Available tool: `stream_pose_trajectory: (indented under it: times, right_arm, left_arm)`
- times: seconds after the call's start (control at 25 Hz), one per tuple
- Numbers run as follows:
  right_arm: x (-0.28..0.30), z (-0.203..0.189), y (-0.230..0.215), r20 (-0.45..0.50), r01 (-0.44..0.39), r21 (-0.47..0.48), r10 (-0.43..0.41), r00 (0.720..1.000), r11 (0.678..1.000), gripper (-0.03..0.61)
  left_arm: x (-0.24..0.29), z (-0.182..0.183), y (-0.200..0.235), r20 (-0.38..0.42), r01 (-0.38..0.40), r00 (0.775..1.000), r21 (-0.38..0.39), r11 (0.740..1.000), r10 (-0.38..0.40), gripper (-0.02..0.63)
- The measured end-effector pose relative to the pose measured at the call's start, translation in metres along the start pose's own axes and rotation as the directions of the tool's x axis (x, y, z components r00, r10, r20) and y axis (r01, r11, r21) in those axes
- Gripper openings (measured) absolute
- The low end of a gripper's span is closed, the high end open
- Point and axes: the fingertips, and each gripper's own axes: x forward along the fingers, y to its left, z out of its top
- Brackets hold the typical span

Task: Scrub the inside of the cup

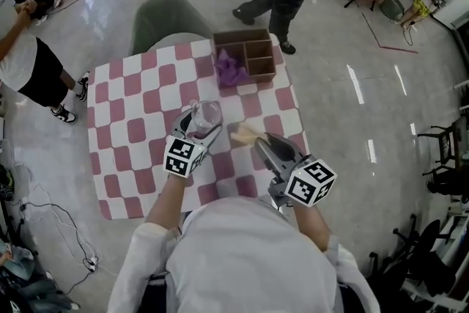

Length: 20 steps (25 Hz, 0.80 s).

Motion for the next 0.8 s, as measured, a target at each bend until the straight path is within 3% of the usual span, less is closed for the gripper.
stream_pose_trajectory:
  times: [0.36,0.8]
  right_arm:
    - [-0.007,-0.005,-0.006,0.001,0.053,0.013,-0.053,0.999,0.999,0.106]
    - [-0.006,-0.009,-0.006,-0.012,0.056,0.006,-0.055,0.998,0.998,0.106]
  left_arm:
    - [0.015,-0.012,0.004,-0.014,0.03,0.999,-0.021,0.999,-0.03,0.357]
    - [0.018,-0.019,0.005,-0.022,0.039,0.999,-0.039,0.998,-0.04,0.357]
